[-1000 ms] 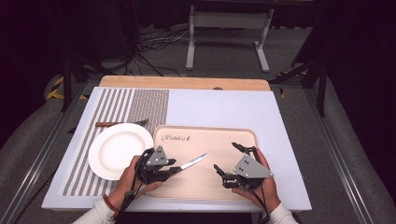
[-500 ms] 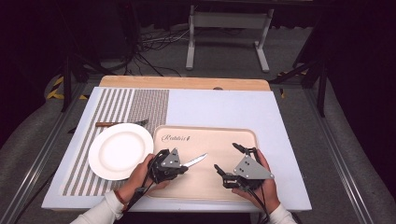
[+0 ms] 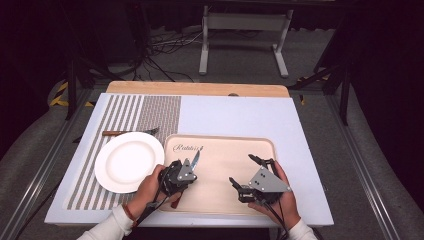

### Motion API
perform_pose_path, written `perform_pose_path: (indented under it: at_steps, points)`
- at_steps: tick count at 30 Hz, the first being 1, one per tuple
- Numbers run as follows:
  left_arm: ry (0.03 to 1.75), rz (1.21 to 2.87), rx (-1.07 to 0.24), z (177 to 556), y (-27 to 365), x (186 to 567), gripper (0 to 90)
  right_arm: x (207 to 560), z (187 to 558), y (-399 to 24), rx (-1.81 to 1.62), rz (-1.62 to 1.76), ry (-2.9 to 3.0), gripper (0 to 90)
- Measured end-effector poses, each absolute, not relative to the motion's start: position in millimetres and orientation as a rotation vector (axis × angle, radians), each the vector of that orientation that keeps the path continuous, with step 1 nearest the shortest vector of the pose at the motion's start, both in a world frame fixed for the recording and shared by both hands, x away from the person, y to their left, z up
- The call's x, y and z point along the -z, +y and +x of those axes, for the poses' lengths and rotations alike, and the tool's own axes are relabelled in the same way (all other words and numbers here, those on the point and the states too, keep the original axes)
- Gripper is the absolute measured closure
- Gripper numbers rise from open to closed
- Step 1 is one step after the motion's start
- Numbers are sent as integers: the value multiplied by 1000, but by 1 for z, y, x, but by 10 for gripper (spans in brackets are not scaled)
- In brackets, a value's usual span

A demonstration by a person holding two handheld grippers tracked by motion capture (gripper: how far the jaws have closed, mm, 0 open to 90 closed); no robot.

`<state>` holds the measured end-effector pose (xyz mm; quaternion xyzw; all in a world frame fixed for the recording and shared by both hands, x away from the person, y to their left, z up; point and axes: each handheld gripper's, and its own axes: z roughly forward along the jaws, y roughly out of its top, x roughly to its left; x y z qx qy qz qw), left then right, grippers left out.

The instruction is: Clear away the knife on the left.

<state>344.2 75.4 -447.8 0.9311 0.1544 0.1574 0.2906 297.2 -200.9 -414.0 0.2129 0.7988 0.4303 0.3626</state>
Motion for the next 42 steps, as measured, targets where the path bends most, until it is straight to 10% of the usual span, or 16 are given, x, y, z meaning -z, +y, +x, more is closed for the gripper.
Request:
perform_pose_path:
  at_steps: [42]
  points:
    - [449, 2536, -480, 326, 126, 440, 892, 418, 298, -201, -1092, 571, 2073, 135]
